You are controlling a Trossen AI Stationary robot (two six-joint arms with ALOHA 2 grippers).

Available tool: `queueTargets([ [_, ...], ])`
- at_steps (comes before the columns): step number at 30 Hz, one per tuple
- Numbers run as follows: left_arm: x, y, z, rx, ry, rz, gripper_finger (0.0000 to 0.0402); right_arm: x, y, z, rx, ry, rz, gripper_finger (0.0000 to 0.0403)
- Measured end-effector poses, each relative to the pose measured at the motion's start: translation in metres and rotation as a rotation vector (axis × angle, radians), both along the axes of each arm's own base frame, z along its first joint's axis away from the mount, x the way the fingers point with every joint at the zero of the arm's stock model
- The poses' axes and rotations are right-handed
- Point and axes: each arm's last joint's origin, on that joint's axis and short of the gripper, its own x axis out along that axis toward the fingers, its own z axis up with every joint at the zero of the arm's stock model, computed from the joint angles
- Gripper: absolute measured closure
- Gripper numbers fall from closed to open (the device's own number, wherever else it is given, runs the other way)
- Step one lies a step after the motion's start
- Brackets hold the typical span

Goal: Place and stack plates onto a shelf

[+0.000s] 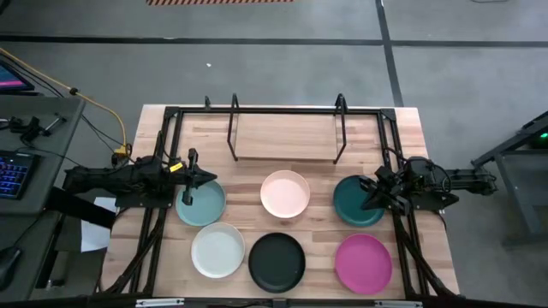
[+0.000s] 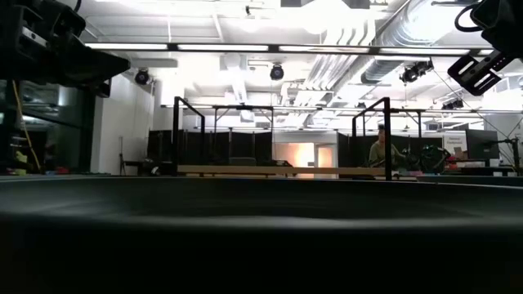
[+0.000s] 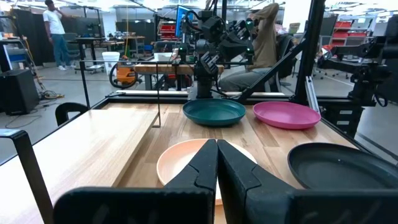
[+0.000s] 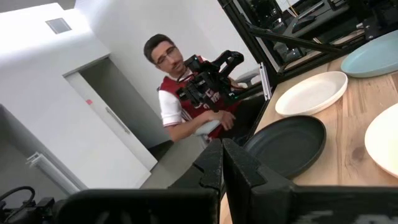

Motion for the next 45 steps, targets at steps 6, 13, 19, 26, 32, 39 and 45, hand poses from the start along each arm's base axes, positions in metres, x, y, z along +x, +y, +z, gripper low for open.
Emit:
queueTargets([
  [6, 0.0000, 0.0000, 0.0000, 0.000, 0.000, 0.000, 0.0401, 0.0000, 0.0000, 0.0000, 0.000, 0.000, 0.000, 0.0402],
  [13, 0.0000, 0.0000, 0.0000, 0.000, 0.000, 0.000, 0.0401, 0.0000, 0.0000, 0.0000, 0.000, 0.000, 0.000, 0.0402],
  [19, 0.0000, 0.0000, 0.0000, 0.000, 0.000, 0.000, 0.0401, 0.0000, 0.0000, 0.0000, 0.000, 0.000, 0.000, 0.0402],
  [26, 0.0000, 0.0000, 0.0000, 0.000, 0.000, 0.000, 0.0401, 0.0000, 0.0000, -0.0001, 0.000, 0.000, 0.000, 0.0402],
  [32, 0.0000, 0.0000, 0.0000, 0.000, 0.000, 0.000, 0.0401, 0.0000, 0.0000, 0.0000, 0.000, 0.000, 0.000, 0.0402],
  [39, 0.0000, 0.0000, 0.0000, 0.000, 0.000, 0.000, 0.0401, 0.0001, -0.0002, 0.0000, -0.076, -0.055, -0.017, 0.0402],
  [45, 0.0000, 0.0000, 0.0000, 0.000, 0.000, 0.000, 0.0401, 0.0031, -0.0055, 0.0004, -0.458, -0.271, -0.262, 0.0402],
])
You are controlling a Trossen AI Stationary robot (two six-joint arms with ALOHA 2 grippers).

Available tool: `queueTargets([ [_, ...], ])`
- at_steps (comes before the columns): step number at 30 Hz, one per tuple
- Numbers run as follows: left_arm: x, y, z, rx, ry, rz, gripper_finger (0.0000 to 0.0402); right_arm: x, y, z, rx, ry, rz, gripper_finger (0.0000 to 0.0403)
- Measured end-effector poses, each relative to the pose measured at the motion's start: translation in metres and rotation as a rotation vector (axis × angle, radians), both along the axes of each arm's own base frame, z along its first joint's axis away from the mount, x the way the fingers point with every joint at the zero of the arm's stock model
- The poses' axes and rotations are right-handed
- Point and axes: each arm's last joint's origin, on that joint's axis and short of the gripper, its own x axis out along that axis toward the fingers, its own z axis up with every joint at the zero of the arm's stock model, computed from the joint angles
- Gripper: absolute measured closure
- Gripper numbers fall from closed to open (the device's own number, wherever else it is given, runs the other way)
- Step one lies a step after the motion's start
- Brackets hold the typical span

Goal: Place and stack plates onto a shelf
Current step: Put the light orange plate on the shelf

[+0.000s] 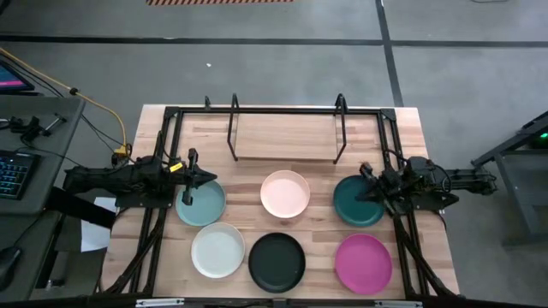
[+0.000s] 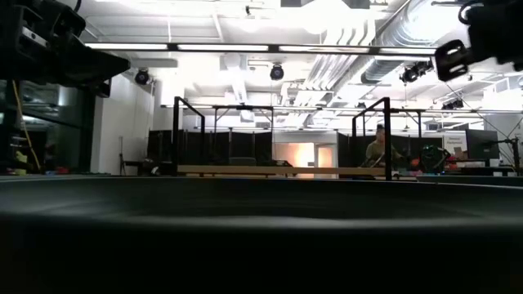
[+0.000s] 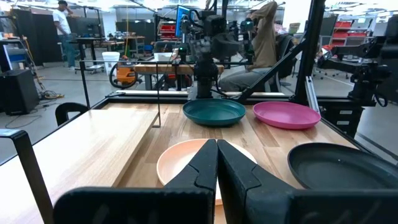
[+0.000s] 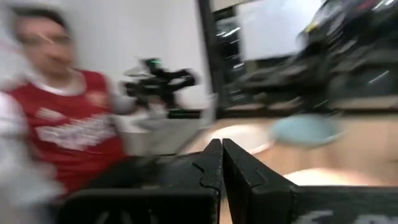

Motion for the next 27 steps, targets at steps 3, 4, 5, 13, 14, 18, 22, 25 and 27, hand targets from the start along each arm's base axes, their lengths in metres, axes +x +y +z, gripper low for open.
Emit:
queueTargets([
  [3, 0.000, 0.000, 0.000, 0.000, 0.000, 0.000, 0.0401, 0.001, -0.003, 0.000, -0.067, -0.031, -0.122, 0.0402],
  [4, 0.000, 0.000, 0.000, 0.000, 0.000, 0.000, 0.0401, 0.001, -0.004, 0.000, -0.075, -0.033, -0.154, 0.0402],
  [5, 0.000, 0.000, 0.000, 0.000, 0.001, 0.000, 0.0401, 0.002, -0.005, 0.000, -0.077, -0.034, -0.183, 0.0402],
  [13, 0.000, 0.001, 0.000, 0.235, 0.009, 0.044, 0.0401, 0.001, -0.009, 0.008, -0.136, -0.122, -0.331, 0.0402],
  [14, 0.000, 0.001, 0.000, 0.272, 0.011, 0.050, 0.0401, 0.001, -0.009, 0.009, -0.134, -0.133, -0.331, 0.0402],
  [18, 0.000, 0.002, 0.000, 0.312, 0.013, 0.054, 0.0401, 0.000, -0.009, 0.012, -0.111, -0.163, -0.331, 0.0402],
  [22, 0.000, 0.001, 0.001, 0.304, 0.006, 0.054, 0.0401, 0.000, -0.009, 0.015, -0.105, -0.190, -0.333, 0.0402],
  [25, 0.000, 0.001, 0.001, 0.205, -0.007, 0.050, 0.0401, -0.001, -0.009, 0.018, -0.064, -0.212, -0.327, 0.0402],
  [27, 0.000, 0.001, 0.004, 0.101, -0.037, 0.048, 0.0401, -0.002, -0.009, 0.019, -0.026, -0.217, -0.329, 0.0402],
])
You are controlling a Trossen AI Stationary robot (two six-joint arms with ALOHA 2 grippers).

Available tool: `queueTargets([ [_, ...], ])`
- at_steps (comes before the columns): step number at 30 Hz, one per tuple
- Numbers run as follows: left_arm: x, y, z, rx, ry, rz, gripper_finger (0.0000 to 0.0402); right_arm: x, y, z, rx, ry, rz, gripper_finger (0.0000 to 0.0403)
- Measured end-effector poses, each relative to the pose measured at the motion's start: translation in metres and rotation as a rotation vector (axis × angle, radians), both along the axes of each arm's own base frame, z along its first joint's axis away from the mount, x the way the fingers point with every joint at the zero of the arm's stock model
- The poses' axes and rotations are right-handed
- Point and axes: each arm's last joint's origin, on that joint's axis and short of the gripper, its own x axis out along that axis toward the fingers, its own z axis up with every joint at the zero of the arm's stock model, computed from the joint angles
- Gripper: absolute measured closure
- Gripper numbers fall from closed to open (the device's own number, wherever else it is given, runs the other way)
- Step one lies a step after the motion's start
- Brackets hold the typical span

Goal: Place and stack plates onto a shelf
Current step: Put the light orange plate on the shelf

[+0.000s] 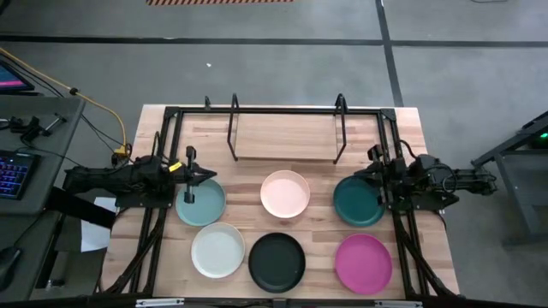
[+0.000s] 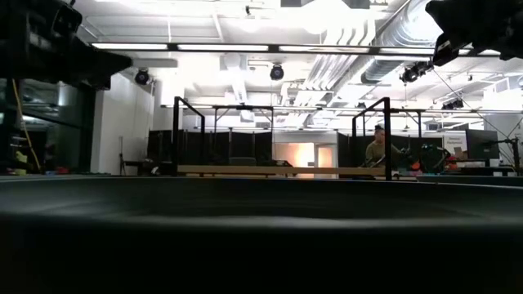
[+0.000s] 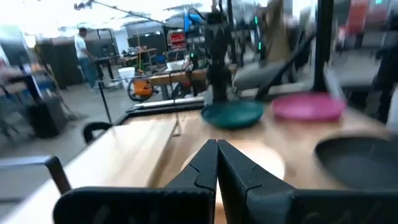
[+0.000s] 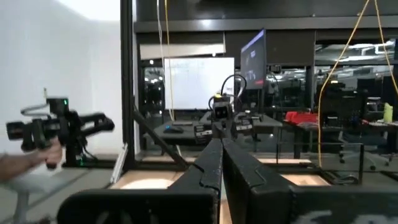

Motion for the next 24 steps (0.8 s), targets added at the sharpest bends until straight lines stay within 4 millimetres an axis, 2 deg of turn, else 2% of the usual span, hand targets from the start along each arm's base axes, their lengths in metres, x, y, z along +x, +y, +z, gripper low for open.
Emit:
queueTargets([
  [3, 0.000, 0.000, 0.005, -0.109, -0.062, -0.009, 0.0401, -0.001, -0.002, 0.004, 0.058, -0.037, -0.058, 0.0402],
  [8, -0.001, 0.000, 0.010, -0.212, -0.115, -0.020, 0.0401, -0.003, -0.004, 0.024, 0.084, -0.206, -0.114, 0.0401],
  [11, -0.001, 0.000, 0.012, -0.232, -0.142, -0.016, 0.0401, 0.001, -0.004, 0.043, 0.091, -0.176, -0.128, 0.0388],
  [14, -0.002, 0.001, 0.013, -0.235, -0.149, -0.005, 0.0401, 0.016, -0.005, 0.055, 0.115, -0.021, -0.184, 0.0360],
  [17, -0.002, 0.001, 0.013, -0.236, -0.151, -0.001, 0.0401, 0.039, -0.007, 0.061, 0.174, 0.164, -0.264, 0.0321],
  [20, -0.002, 0.001, 0.013, -0.236, -0.151, -0.001, 0.0401, 0.067, -0.008, 0.057, 0.271, 0.345, -0.336, 0.0285],
  [24, -0.002, 0.001, 0.013, -0.236, -0.151, 0.000, 0.0401, 0.099, -0.006, 0.052, 0.276, 0.558, -0.351, 0.0259],
])
